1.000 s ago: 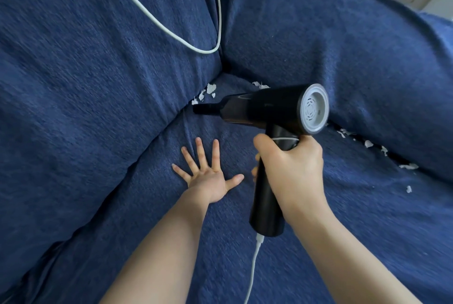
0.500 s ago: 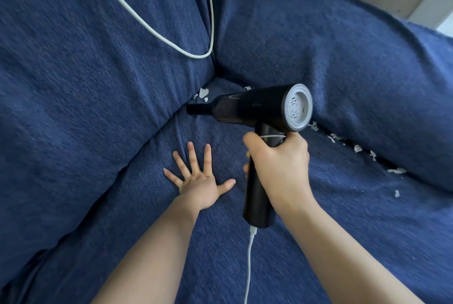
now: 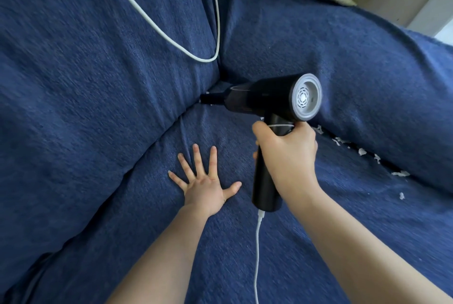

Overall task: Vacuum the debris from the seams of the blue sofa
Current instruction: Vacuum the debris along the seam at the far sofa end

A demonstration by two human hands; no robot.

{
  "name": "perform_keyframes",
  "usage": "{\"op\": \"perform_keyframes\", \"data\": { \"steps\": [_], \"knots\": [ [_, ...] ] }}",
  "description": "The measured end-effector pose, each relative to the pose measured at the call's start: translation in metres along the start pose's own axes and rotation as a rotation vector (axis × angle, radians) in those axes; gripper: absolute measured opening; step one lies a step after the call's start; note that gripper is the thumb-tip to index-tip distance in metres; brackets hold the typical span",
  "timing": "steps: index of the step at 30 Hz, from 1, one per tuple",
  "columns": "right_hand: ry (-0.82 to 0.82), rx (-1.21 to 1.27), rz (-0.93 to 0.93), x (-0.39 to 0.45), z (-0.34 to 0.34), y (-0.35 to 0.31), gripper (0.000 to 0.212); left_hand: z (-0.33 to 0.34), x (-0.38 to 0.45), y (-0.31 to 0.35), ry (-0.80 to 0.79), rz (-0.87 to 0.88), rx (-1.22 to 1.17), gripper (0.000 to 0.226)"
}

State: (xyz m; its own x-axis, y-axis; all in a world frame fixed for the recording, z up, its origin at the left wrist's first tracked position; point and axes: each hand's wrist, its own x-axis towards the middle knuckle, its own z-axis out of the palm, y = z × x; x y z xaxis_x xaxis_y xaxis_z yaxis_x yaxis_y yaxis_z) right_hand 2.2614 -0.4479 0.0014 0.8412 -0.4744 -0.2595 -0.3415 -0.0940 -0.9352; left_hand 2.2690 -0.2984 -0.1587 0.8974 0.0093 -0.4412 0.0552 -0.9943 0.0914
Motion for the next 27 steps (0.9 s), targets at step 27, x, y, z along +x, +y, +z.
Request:
{"op": "perform_keyframes", "data": {
  "steps": [27],
  "knots": [
    [-0.009,-0.109,-0.022,0.009,-0.04,-0.007,0.016,0.01,-0.007,-0.003,0.194,-0.002,0.082,0.105]
  ]
}}
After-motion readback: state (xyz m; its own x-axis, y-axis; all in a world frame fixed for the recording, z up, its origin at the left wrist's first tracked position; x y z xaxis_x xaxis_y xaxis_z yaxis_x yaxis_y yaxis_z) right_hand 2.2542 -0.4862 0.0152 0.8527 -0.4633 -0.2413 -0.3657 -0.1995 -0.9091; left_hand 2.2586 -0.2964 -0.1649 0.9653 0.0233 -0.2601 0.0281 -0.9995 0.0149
